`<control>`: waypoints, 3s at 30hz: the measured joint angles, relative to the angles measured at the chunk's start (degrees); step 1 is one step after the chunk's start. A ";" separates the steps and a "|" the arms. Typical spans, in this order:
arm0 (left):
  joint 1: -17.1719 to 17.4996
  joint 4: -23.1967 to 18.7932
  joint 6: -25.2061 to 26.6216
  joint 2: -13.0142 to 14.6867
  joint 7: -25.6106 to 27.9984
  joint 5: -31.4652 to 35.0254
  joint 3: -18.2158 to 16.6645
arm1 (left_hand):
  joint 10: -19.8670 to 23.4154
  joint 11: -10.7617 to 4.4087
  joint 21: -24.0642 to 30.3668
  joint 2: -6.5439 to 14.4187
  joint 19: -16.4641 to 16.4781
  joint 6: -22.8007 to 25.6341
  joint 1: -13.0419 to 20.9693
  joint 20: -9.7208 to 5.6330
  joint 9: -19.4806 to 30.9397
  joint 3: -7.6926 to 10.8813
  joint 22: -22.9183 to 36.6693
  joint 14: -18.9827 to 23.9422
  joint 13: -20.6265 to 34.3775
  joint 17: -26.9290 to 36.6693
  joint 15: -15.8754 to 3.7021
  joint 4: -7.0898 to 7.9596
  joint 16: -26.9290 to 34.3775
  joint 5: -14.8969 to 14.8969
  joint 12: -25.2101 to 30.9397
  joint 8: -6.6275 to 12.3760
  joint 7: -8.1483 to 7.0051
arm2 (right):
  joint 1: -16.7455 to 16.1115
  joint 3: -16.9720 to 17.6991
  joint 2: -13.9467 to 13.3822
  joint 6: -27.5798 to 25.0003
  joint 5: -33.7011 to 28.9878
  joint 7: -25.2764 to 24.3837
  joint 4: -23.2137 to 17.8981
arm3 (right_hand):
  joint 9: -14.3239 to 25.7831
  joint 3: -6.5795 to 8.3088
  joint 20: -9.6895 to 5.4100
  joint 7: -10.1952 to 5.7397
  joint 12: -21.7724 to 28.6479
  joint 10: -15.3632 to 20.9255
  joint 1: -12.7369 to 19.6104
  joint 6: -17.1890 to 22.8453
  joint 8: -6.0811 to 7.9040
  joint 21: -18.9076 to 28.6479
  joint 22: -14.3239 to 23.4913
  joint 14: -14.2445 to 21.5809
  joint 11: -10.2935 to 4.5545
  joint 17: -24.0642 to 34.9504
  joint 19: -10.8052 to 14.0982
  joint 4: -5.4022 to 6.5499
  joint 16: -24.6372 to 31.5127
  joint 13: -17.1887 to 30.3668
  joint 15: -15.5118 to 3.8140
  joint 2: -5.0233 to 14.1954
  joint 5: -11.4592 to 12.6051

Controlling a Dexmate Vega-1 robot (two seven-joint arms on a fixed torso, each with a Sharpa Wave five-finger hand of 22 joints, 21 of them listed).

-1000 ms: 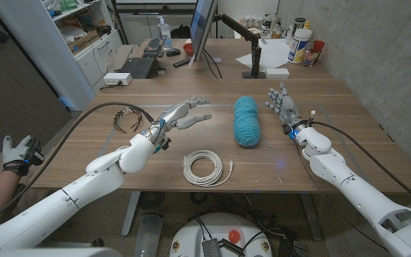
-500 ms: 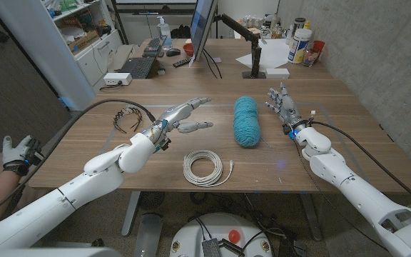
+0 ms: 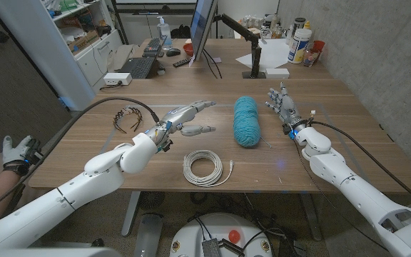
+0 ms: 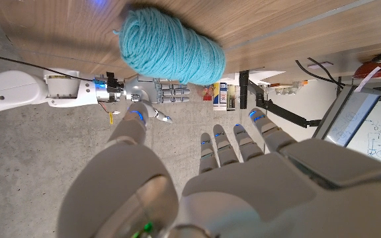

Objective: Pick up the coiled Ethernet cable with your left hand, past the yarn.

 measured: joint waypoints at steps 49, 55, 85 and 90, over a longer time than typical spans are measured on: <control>2.55 -6.30 1.72 3.38 -4.56 -0.24 -1.74 | 3.81 -0.92 0.68 0.53 2.17 3.99 0.53 -0.50 0.26 -1.50 0.13 6.00 1.33 0.80 -0.04 1.50 1.57 0.00 1.99 1.33 0.50 | 0.28 -0.29 0.02 -0.27 -0.37 0.05 0.30 | 0.00 0.01 0.00 -0.32 0.00 0.01 0.00 -0.30 0.00 0.00 0.00 0.01 -0.01 0.01 0.01 0.00 0.00 0.00 0.00 0.00 0.23; 2.97 -6.76 1.52 3.66 -4.85 -0.71 -2.05 | 3.81 -0.91 0.68 0.76 2.17 4.30 0.76 -0.50 0.25 -1.50 0.12 5.99 1.33 0.80 -0.04 1.50 1.56 0.00 1.99 1.33 0.81 | 0.29 -0.32 0.01 -0.27 -0.39 0.05 0.30 | 0.00 0.01 0.00 -0.32 0.00 0.01 0.00 -0.30 0.00 0.00 0.00 0.01 -0.01 0.02 0.01 0.00 0.00 0.00 0.00 0.00 0.23; 3.58 -8.97 2.28 4.50 -7.59 -0.52 -1.91 | 4.42 -1.12 0.68 1.88 2.49 5.41 2.49 -0.19 0.24 -1.26 0.40 6.58 1.87 0.79 -0.07 1.25 1.56 -0.67 2.54 1.33 0.29 | 0.34 -0.34 -0.07 -0.31 -0.62 -0.12 0.30 | 0.00 0.01 0.00 -0.32 0.00 0.01 0.00 -0.30 0.00 0.00 0.00 -0.30 -0.01 0.02 0.01 0.00 0.00 0.00 0.32 0.00 0.23; 3.82 -9.49 2.76 5.00 -8.35 -0.22 -1.91 | 4.20 -0.91 0.68 1.89 2.48 5.41 2.49 -0.19 0.24 -1.26 0.39 6.58 1.87 0.79 -0.07 1.26 1.56 -0.67 2.54 1.33 0.29 | 0.34 -0.34 -0.09 -0.30 -0.62 -0.15 0.30 | 0.00 0.01 0.00 -0.32 0.00 0.01 0.00 -0.30 0.46 0.00 0.00 -0.30 -0.01 0.02 0.01 0.00 0.00 0.00 0.32 0.00 0.23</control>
